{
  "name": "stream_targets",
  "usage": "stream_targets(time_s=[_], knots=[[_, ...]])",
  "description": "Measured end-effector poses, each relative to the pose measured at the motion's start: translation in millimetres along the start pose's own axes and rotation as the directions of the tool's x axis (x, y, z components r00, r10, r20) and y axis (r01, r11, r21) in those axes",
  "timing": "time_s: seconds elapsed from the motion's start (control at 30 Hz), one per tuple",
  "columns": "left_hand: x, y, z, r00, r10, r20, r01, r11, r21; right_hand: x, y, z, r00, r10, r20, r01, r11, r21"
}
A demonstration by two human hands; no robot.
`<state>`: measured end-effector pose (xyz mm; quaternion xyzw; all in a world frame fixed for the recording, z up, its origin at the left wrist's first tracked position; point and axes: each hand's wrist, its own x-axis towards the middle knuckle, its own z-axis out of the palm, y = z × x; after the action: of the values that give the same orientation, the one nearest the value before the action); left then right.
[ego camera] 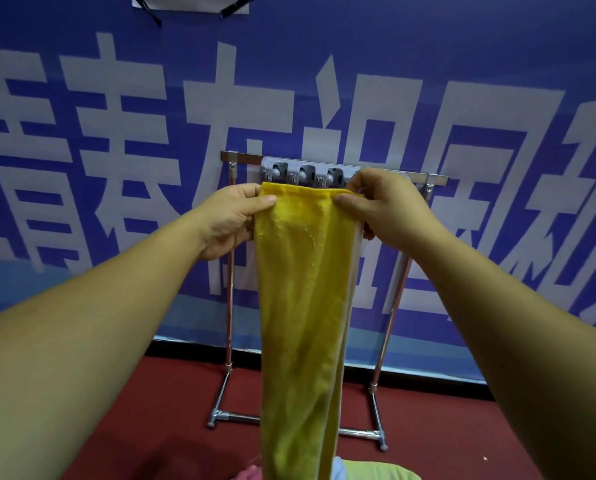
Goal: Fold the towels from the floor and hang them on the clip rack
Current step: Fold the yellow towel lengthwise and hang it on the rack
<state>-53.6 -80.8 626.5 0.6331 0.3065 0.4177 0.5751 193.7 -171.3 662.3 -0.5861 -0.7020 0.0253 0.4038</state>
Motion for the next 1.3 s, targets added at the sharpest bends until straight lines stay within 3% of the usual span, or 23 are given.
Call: stream_targets(time_s=[0.13,0.23,0.3,0.47,0.7,0.9,1.17,1.3], knots=[[2,-1,2,0.997,0.061,-0.045,-0.059,0.997,0.053,1,-1,-7,0.999,0.018,0.045,-0.018,1.000,0.010],[3,-4,1,0.992,0.089,-0.092,-0.073,0.984,0.161,-2,9,-13,0.977,0.107,0.187,-0.076,0.983,-0.166],[4,-6,2,0.992,0.094,-0.084,-0.075,0.975,0.209,-3,15,-14,0.971,0.125,0.206,-0.091,0.982,-0.167],[6,-11,4,0.996,0.074,-0.043,-0.060,0.963,0.262,-6,24,-3,0.973,0.165,0.158,-0.161,0.986,-0.038],[9,-27,9,0.985,0.097,-0.143,-0.036,0.925,0.378,-3,35,27,0.970,0.238,0.056,-0.223,0.954,-0.201],[8,-28,0,0.981,0.110,-0.158,-0.030,0.898,0.439,-1,26,33,0.969,0.244,0.041,-0.230,0.949,-0.215],[12,-21,-2,0.988,0.102,-0.117,-0.044,0.907,0.418,3,28,33,0.977,0.214,0.006,-0.212,0.972,-0.104],[16,-23,5,0.971,0.154,-0.185,-0.058,0.895,0.443,5,33,36,0.961,0.276,-0.017,-0.276,0.961,-0.008]])
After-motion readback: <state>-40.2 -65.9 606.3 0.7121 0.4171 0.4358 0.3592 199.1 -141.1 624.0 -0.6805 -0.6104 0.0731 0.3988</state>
